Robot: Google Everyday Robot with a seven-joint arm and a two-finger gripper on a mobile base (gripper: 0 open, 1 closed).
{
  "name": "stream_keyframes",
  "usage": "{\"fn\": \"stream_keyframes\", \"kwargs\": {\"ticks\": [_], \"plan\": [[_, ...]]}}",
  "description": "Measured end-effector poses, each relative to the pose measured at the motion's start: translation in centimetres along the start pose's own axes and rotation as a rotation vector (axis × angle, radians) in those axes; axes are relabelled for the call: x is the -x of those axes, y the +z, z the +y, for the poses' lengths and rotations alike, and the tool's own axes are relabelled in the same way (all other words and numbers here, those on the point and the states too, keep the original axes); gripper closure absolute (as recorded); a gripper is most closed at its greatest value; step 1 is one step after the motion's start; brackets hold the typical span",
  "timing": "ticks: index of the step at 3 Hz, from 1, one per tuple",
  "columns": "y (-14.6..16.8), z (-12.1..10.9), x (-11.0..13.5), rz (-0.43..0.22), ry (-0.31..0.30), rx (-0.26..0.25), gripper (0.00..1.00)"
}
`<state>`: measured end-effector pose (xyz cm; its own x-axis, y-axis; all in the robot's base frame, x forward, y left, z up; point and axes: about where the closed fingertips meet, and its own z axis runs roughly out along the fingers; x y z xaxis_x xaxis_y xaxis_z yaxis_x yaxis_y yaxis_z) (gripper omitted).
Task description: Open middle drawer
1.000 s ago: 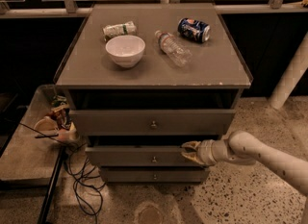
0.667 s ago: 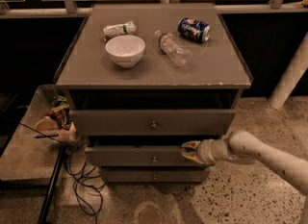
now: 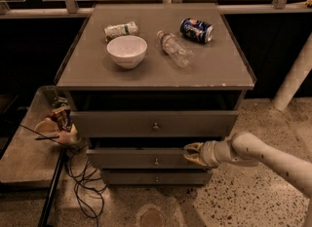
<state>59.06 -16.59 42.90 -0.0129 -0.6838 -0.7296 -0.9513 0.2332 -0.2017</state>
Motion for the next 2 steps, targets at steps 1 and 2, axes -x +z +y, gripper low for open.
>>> {"fn": "stream_keyframes", "kwargs": {"ticks": [1, 2], "plan": [[0.00, 0.00, 0.00, 0.000, 0.000, 0.000, 0.61], [0.01, 0.04, 0.03, 0.000, 0.000, 0.001, 0.85]]}}
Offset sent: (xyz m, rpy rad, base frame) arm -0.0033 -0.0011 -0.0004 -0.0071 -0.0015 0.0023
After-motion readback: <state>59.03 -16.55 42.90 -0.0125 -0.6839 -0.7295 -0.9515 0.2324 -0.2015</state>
